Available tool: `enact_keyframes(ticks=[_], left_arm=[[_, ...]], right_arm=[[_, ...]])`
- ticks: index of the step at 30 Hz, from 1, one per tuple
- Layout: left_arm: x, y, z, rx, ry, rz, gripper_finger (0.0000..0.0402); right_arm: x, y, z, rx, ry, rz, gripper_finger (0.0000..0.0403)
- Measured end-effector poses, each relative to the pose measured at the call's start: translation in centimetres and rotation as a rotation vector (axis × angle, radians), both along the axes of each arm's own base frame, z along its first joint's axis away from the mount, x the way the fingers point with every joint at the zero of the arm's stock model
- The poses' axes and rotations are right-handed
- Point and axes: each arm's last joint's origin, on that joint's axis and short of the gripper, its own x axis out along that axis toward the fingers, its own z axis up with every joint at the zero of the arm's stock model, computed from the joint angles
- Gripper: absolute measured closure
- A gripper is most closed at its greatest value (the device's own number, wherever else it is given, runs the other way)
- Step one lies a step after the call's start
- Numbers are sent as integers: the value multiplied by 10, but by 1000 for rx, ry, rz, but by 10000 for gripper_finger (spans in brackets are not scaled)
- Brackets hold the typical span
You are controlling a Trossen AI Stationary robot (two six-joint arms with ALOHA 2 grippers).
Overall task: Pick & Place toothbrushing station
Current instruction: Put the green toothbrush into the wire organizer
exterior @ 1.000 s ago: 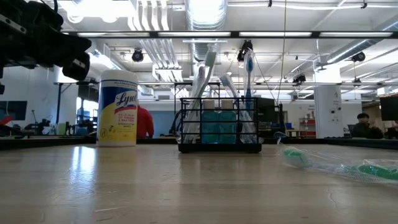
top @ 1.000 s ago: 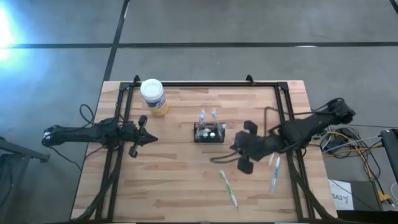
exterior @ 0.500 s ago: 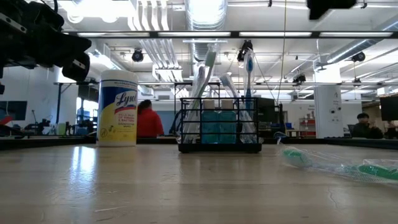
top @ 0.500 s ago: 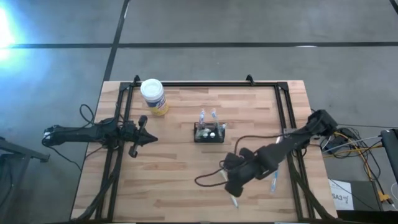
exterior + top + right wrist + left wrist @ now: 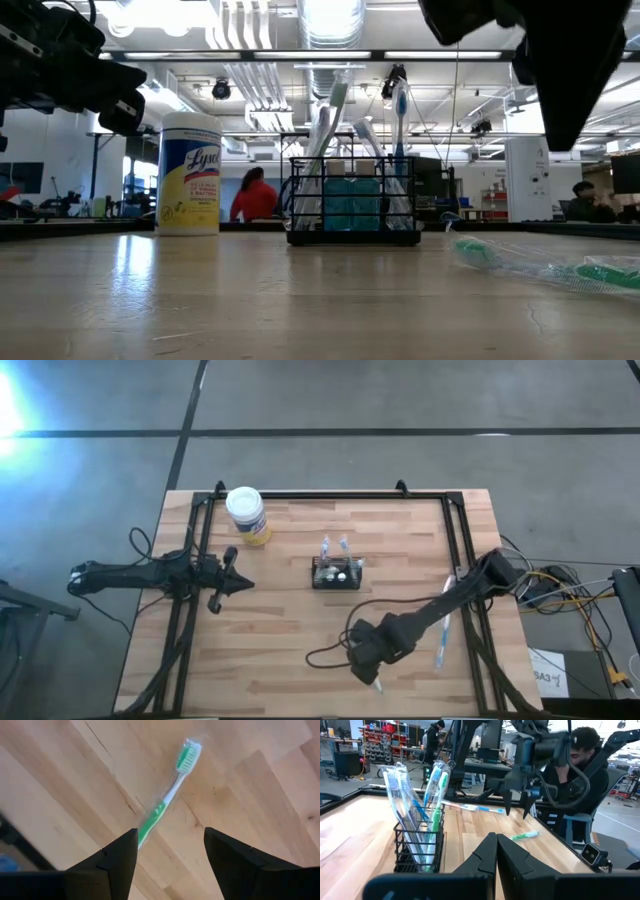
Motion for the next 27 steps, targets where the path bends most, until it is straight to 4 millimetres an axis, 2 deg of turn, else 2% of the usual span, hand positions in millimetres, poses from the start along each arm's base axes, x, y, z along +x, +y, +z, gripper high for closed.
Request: enact_keyframes(ticks=[10,16,27], left_arm=[[0,0,0,-2,-1,0,390],[0,0,0,-24,3,-5,390],[0,0,0,-26,9,-7,390]], right_arm=[[15,12,-40,-8,19,26,164],[16,15,-52,-25,39,27,158],[21,16,-87,-71,117,61,166]])
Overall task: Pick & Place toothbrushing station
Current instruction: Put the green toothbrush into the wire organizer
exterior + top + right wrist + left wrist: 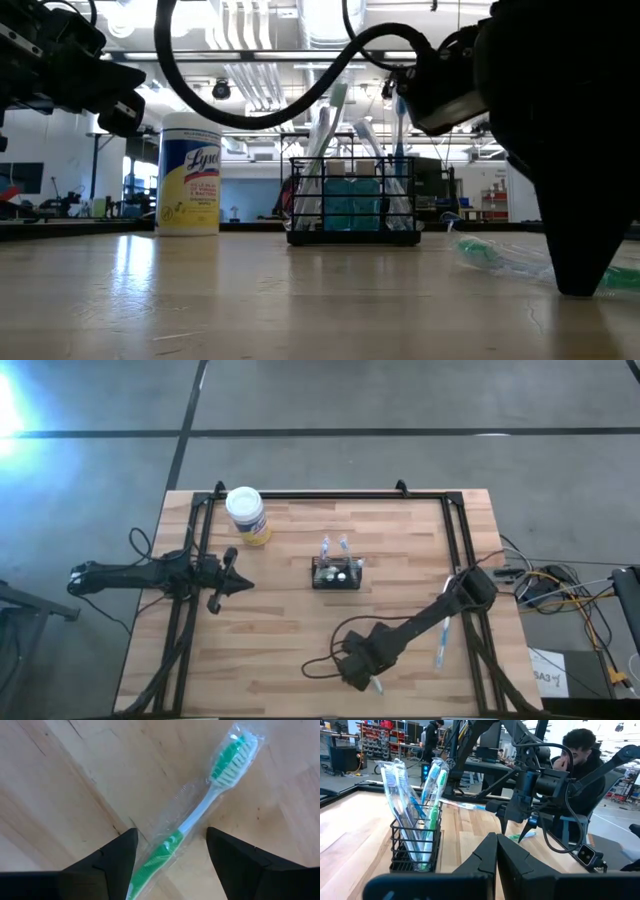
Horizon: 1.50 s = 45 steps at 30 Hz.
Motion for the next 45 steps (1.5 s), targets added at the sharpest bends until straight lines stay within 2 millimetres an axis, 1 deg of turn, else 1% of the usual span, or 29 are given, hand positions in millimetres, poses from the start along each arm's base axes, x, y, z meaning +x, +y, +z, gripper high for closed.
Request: enact_keyframes(ticks=[3,6,11,15,20,22,27,29,30,35,41,45], left_arm=[[0,0,0,0,0,0,390],[0,0,0,-1,0,0,390],[0,0,0,-1,1,1,390],[0,0,0,0,1,1,390],[0,0,0,1,1,1,390],[0,0,0,1,2,1,390],[0,0,-1,20,3,1,390],[0,0,-1,23,2,0,390],[0,0,-1,23,2,0,390],[0,0,-2,17,15,1,390],[0,0,-3,12,30,1,390],[1,0,-4,12,33,4,390]], right_arm=[[0,0,-4,21,25,15,179],[1,0,-4,31,28,38,202],[2,1,4,43,8,117,267],[4,1,11,43,-16,135,321],[5,1,21,43,-43,201,374],[6,0,28,49,-62,226,385],[5,-3,50,68,-129,329,384],[6,-5,64,83,-184,371,383],[5,-5,74,90,-224,398,383],[-3,-12,130,64,-466,581,383],[-29,-26,208,-33,-808,816,383],[-52,-38,244,-106,-965,959,383]])
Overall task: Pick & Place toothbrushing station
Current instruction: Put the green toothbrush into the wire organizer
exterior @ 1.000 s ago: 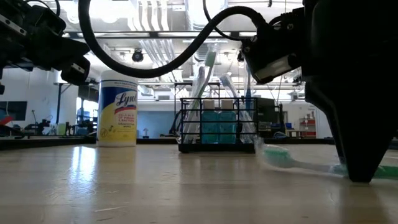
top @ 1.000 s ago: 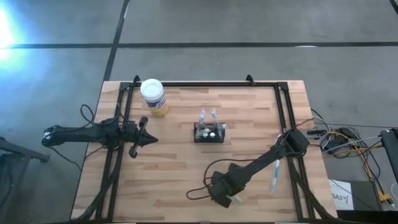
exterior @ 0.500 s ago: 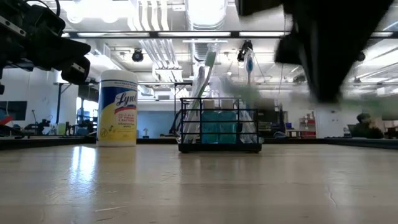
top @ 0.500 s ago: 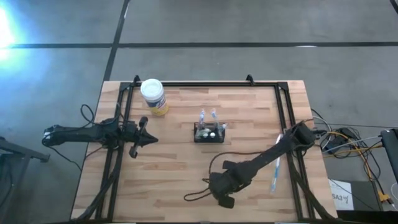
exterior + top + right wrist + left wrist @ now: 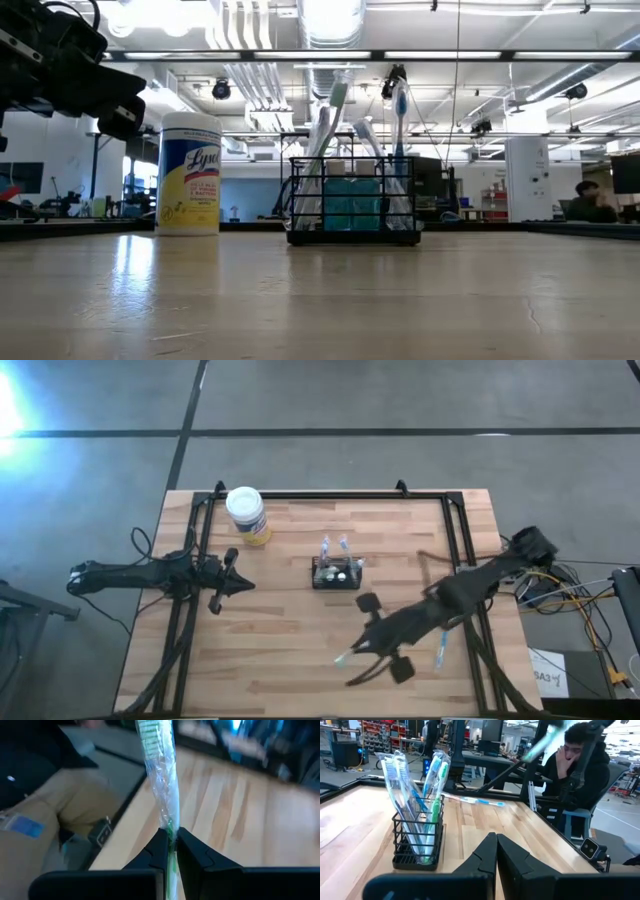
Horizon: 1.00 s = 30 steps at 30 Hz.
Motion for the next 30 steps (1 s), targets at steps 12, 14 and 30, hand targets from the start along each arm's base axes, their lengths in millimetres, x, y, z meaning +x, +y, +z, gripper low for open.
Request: enact_keyframes(ticks=[12,14,30], left_arm=[[0,0,-1,0,11,0,390],[0,0,-1,0,11,0,390],[0,1,-1,-9,12,44,390]], right_arm=[[-61,-41,39,38,-345,60,383],[-68,-45,36,65,-395,62,383],[-109,-73,-40,165,-587,88,384]])
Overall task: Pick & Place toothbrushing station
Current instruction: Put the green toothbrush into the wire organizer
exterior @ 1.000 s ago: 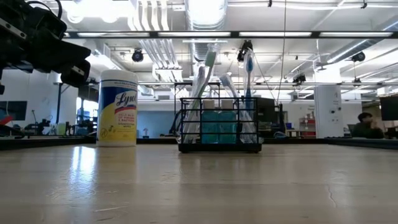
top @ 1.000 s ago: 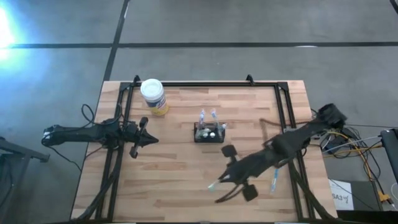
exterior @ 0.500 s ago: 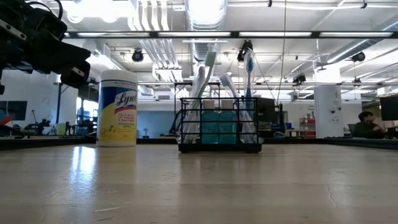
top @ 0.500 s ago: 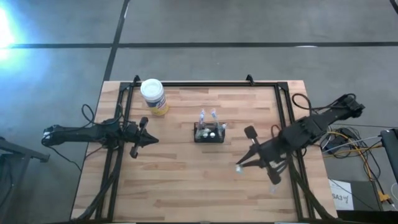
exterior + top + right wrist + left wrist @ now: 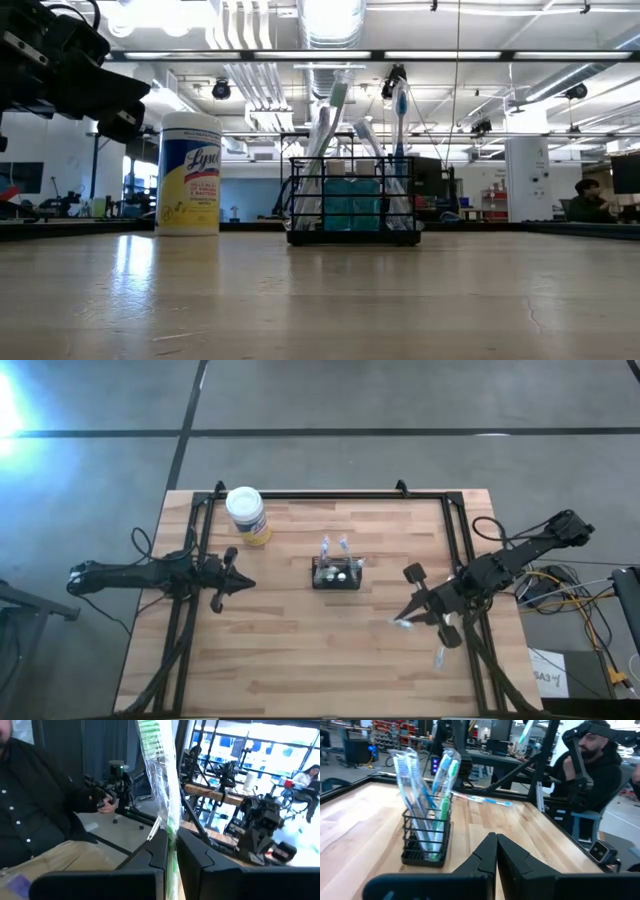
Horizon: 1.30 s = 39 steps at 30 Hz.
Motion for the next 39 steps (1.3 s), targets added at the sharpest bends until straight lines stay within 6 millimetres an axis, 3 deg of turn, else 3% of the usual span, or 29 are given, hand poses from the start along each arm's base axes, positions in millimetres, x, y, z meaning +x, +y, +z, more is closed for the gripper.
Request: enact_keyframes(ticks=[7,13,25,31,39], left_arm=[[0,1,0,2,1,33,390],[0,1,0,-5,4,34,390],[0,1,-1,-5,7,37,390],[0,1,-1,-15,9,38,390],[0,1,-1,-34,12,40,390]], right_arm=[[-10,-8,-28,-2,37,-41,384],[-18,-28,-29,45,-4,-207,384],[-55,-60,-17,49,-147,-244,384],[-72,-65,-35,43,-182,-252,384],[-81,-68,-74,81,-157,-278,384]])
